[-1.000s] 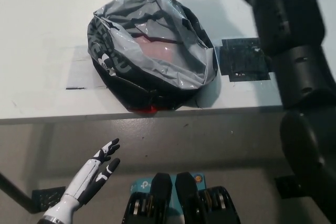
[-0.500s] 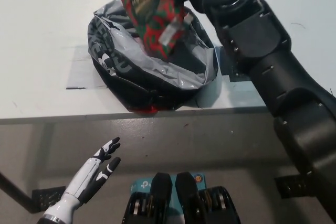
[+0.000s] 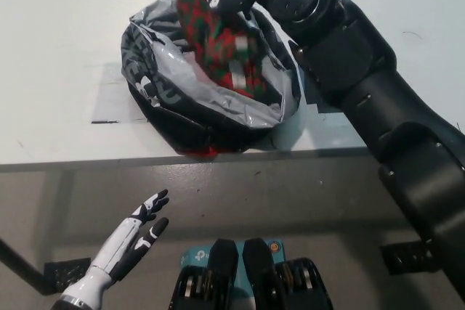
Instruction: The robot uses its right hand to pick up a bag of coffee beans and puts it in the black plastic bag, then the robot grabs the top of the bag and lifts it.
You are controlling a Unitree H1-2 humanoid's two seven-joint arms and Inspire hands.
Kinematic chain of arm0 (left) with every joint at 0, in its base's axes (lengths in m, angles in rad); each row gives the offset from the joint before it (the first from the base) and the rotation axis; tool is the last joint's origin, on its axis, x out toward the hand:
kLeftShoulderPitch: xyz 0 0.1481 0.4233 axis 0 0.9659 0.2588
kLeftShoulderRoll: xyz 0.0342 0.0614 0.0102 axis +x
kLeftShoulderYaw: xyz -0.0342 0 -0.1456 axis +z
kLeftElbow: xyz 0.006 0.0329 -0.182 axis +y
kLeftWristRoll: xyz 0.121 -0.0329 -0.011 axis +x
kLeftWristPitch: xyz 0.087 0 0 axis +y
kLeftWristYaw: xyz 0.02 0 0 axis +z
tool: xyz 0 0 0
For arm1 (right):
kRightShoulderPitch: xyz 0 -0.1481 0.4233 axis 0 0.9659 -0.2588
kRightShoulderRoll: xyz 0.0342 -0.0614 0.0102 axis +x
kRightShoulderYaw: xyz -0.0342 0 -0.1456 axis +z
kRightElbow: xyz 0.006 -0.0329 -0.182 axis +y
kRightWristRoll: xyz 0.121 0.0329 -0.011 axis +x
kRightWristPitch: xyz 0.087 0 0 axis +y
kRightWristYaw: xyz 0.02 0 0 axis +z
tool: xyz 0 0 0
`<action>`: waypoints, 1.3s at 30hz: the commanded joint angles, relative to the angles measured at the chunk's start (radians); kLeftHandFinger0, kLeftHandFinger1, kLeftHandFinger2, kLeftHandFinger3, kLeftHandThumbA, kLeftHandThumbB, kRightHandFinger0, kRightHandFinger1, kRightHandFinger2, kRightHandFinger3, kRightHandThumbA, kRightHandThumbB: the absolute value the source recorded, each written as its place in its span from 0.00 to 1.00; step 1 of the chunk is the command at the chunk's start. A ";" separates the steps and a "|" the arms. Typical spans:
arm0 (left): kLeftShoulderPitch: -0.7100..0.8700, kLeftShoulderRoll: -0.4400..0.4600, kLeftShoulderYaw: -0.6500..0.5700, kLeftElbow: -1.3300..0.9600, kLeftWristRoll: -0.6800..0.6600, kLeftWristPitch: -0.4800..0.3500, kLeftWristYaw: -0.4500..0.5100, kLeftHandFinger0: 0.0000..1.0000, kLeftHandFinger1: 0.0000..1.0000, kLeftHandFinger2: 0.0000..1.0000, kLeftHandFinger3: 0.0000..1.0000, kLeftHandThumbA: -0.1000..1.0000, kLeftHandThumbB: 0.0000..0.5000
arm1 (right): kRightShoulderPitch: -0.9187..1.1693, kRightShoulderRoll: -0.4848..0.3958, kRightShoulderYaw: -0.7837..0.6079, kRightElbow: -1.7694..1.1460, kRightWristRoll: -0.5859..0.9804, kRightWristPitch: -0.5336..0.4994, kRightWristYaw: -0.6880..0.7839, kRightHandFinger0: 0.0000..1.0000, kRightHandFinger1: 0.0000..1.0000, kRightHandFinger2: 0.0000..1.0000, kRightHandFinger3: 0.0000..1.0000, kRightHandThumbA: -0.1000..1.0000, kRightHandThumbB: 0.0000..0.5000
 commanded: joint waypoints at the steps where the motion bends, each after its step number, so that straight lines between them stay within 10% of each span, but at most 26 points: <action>1: -0.021 0.019 0.000 -0.016 0.006 -0.035 -0.013 1.00 1.00 1.00 1.00 1.00 0.40 | -0.110 -0.025 -0.002 -0.039 -0.037 -0.096 0.019 0.14 0.60 0.90 0.83 0.00 0.37; 9: -0.024 0.019 -0.001 -0.015 0.015 -0.041 -0.013 1.00 1.00 1.00 1.00 1.00 0.39 | -0.072 -0.033 0.000 -0.057 -0.046 -0.121 0.048 0.16 0.54 0.80 0.78 0.06 0.38; 10: -0.025 0.019 -0.001 -0.016 0.018 -0.035 -0.013 1.00 1.00 1.00 1.00 1.00 0.42 | -0.071 -0.033 0.000 -0.058 -0.052 -0.124 0.040 0.31 0.69 0.97 0.85 0.16 0.43; 11: -0.026 0.020 -0.001 -0.017 0.021 -0.031 -0.013 1.00 1.00 1.00 1.00 1.00 0.43 | -0.070 -0.033 0.001 -0.059 -0.056 -0.126 0.034 0.42 0.71 0.88 0.77 0.21 0.44; 13: -0.031 0.019 0.000 -0.017 0.018 -0.027 -0.015 1.00 1.00 1.00 1.00 1.00 0.42 | -0.063 -0.035 -0.011 -0.068 -0.060 -0.140 -0.005 0.64 0.86 1.00 1.00 0.48 0.61; 14: -0.034 0.018 0.001 -0.015 0.016 -0.027 -0.015 1.00 1.00 1.00 1.00 1.00 0.42 | -0.064 -0.036 -0.019 -0.066 -0.055 -0.145 -0.007 0.61 0.80 0.92 1.00 0.54 0.63; 15: -0.035 0.019 0.002 -0.019 0.014 -0.017 -0.019 1.00 1.00 1.00 1.00 1.00 0.42 | -0.064 -0.042 -0.010 -0.071 -0.072 -0.143 -0.010 0.80 0.99 1.00 1.00 0.60 0.63; 17: -0.036 0.023 -0.001 -0.018 0.019 -0.023 -0.020 1.00 1.00 1.00 1.00 1.00 0.41 | -0.058 -0.055 0.011 -0.059 -0.109 -0.180 -0.038 1.00 1.00 1.00 1.00 0.58 0.56; 22: -0.033 0.024 -0.002 -0.012 0.020 -0.033 -0.022 1.00 1.00 1.00 1.00 1.00 0.36 | -0.035 -0.075 0.141 -0.060 -0.261 -0.069 -0.048 1.00 1.00 1.00 1.00 0.87 0.81; 39: -0.039 0.026 -0.005 -0.015 0.030 -0.033 -0.028 1.00 1.00 1.00 1.00 1.00 0.36 | 0.069 -0.020 0.206 0.075 -0.344 -0.001 -0.158 1.00 1.00 1.00 1.00 0.89 0.93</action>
